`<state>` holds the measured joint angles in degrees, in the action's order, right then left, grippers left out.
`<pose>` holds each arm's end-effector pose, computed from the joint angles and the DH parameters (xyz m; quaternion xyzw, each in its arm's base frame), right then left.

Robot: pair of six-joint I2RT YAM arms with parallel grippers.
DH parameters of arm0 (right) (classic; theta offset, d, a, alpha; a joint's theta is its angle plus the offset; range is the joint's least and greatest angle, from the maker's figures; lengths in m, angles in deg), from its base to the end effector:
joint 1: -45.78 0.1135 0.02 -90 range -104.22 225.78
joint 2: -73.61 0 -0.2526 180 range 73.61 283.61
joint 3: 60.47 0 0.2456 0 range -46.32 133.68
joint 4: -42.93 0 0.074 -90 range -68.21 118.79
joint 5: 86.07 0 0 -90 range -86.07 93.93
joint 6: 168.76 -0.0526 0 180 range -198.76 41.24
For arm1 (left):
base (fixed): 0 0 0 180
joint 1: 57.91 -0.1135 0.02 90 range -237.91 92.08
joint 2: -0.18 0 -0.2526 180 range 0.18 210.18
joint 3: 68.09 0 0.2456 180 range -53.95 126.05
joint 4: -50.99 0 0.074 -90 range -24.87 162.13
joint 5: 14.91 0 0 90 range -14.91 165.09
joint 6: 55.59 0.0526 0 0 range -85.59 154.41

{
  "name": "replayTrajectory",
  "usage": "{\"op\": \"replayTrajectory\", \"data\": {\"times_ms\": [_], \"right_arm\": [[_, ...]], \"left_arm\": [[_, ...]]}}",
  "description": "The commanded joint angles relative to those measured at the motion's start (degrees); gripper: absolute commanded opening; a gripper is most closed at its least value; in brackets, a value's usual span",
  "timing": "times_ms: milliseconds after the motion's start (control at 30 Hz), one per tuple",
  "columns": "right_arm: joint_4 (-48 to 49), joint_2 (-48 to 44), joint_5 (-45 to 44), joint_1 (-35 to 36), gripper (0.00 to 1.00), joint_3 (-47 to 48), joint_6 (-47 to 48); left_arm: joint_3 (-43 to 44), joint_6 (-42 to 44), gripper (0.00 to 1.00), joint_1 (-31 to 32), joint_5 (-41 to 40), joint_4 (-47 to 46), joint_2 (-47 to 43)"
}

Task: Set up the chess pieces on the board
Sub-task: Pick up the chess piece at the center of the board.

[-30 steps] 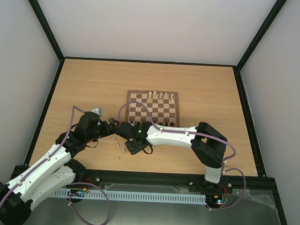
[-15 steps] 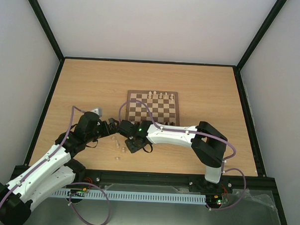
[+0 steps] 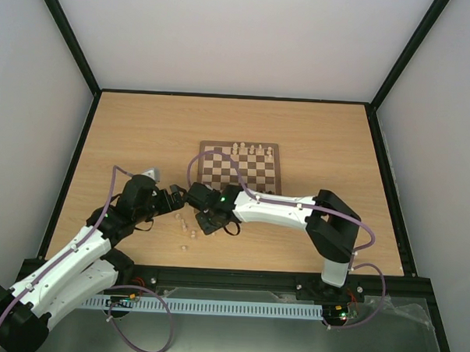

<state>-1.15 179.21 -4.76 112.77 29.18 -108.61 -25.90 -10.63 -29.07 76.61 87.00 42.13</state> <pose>0.1586 0.3531 0.1802 -0.2882 0.9193 0.1443 0.2259 0.1574 -0.0883 0.2094 -0.1194 0.8820 -0.2833 0.3572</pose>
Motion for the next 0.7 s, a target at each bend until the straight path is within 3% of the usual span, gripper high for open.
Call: {"op": "replayTrajectory", "data": {"times_ms": [0, 400, 667], "right_arm": [[-4.4, -2.5, -3.0, -0.2, 0.03, 0.9, -0.4], [-5.5, -11.6, -4.3, -0.2, 0.03, -7.7, -3.1], [-7.5, -17.2, -4.5, -0.1, 0.04, -8.1, -3.6]], "left_arm": [[-0.1, -0.1, 0.99, -0.3, 0.5, 0.3, -0.6], [-0.1, 0.6, 0.99, -0.3, 2.5, -0.3, -0.8], [-0.1, 1.9, 1.0, 0.2, 5.6, -1.3, -2.5]]}}
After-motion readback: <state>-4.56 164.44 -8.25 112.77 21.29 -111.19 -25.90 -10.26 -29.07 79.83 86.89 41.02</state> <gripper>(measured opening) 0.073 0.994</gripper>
